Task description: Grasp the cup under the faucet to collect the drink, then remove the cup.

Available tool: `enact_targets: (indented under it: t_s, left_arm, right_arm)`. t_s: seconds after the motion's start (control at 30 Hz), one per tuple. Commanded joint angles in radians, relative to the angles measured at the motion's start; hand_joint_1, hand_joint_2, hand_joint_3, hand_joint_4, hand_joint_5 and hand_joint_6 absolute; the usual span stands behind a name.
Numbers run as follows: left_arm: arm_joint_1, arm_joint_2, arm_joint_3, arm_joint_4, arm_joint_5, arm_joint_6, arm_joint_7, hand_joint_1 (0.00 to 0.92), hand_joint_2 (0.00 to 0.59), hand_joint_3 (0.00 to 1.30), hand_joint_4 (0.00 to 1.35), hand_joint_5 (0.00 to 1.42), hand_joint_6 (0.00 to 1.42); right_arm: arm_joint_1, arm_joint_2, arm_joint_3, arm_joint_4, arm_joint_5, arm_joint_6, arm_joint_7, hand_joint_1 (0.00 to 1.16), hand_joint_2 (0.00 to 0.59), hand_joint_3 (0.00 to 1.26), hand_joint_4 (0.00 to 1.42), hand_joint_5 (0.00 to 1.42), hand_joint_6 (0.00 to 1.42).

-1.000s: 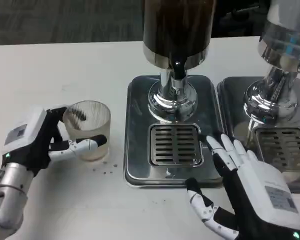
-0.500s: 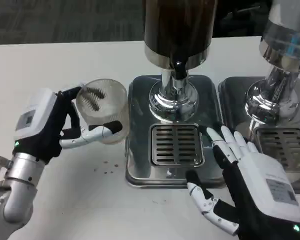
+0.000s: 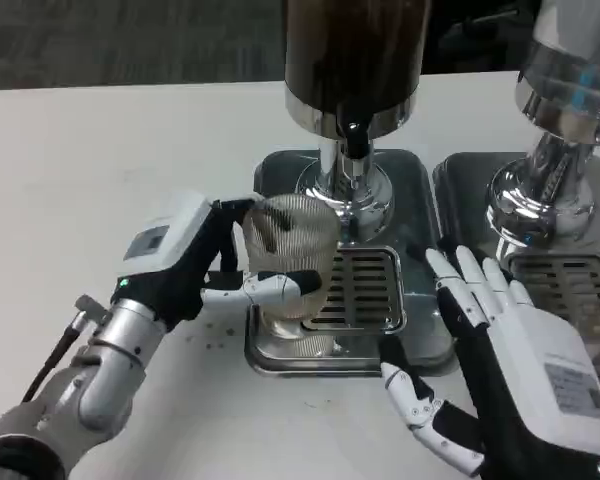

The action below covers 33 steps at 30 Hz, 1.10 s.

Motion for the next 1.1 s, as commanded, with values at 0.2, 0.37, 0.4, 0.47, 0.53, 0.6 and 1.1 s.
enact_targets:
  t_s: [0.2,0.37,0.4,0.47,0.53,0.6,1.1]
  left_arm:
    - [-0.088,-0.045,-0.056,0.017,0.018,0.038,-0.047,0.256,0.117,0.63,0.68,0.84,1.10]
    - [-0.114,-0.058,-0.082,0.015,0.037,0.078,-0.083,0.189,0.114,0.47,0.47,0.51,0.58]
    - [-0.117,-0.058,-0.084,0.014,0.040,0.084,-0.090,0.173,0.112,0.44,0.42,0.47,0.50]
    - [-0.121,-0.055,-0.094,0.009,0.047,0.096,-0.095,0.136,0.107,0.36,0.32,0.39,0.37]
    - [-0.122,-0.051,-0.104,0.003,0.052,0.108,-0.093,0.122,0.097,0.32,0.24,0.34,0.30]
    - [-0.121,-0.044,-0.111,-0.007,0.057,0.115,-0.088,0.113,0.097,0.30,0.21,0.29,0.26]
    - [-0.126,-0.009,-0.174,-0.112,0.138,0.248,-0.106,0.001,0.054,0.00,0.00,0.00,0.00]
  right_arm:
    - [0.057,0.055,0.054,-0.033,-0.036,0.024,-0.044,0.38,0.466,0.11,0.01,0.00,0.00]
    - [0.069,0.060,0.064,-0.031,-0.033,0.030,-0.053,0.38,0.466,0.11,0.01,0.00,0.00]
    - [0.070,0.061,0.065,-0.032,-0.033,0.031,-0.054,0.38,0.466,0.11,0.01,0.00,0.00]
    - [0.072,0.063,0.068,-0.033,-0.033,0.034,-0.054,0.38,0.466,0.11,0.01,0.00,0.00]
    - [0.074,0.063,0.070,-0.034,-0.030,0.035,-0.054,0.38,0.466,0.11,0.01,0.00,0.00]
    - [0.074,0.064,0.072,-0.034,-0.027,0.035,-0.053,0.38,0.466,0.11,0.01,0.00,0.00]
    - [0.032,0.053,0.061,-0.007,0.017,0.029,-0.035,0.38,0.467,0.12,0.03,0.00,0.00]
